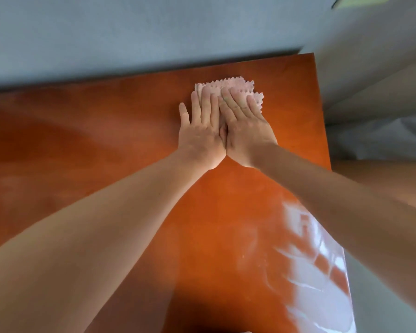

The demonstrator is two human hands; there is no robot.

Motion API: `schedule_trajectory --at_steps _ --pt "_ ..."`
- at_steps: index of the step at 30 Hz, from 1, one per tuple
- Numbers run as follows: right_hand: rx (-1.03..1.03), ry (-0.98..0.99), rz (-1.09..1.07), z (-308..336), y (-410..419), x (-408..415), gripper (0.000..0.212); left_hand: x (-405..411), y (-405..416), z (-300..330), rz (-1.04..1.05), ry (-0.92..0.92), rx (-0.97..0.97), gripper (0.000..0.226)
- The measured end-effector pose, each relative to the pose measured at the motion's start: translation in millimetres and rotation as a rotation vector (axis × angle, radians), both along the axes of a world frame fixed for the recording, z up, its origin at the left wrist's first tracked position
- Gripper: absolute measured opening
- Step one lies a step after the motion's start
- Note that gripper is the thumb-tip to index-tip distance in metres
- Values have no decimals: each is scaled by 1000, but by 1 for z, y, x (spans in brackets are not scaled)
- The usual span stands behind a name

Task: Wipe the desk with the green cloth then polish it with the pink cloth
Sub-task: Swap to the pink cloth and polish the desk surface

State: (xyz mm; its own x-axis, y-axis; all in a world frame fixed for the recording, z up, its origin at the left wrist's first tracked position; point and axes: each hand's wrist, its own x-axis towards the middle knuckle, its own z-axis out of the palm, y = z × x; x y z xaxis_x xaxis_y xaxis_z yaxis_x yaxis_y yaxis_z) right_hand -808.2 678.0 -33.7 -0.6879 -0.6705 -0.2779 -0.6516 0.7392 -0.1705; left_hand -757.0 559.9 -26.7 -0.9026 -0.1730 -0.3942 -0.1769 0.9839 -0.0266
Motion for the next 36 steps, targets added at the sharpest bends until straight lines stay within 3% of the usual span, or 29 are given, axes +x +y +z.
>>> schedule_trajectory --at_steps 10,19,36 --pt "-44 -39 5 3 -1 -30 60 -33 1 -3 32 -38 -1 66" --pt "-5 -30 -96 8 62 -60 60 -74 62 -3 -34 -7 43 65" --pt "-50 -60 -225 10 107 -77 59 -106 106 -5 -126 -2 25 65"
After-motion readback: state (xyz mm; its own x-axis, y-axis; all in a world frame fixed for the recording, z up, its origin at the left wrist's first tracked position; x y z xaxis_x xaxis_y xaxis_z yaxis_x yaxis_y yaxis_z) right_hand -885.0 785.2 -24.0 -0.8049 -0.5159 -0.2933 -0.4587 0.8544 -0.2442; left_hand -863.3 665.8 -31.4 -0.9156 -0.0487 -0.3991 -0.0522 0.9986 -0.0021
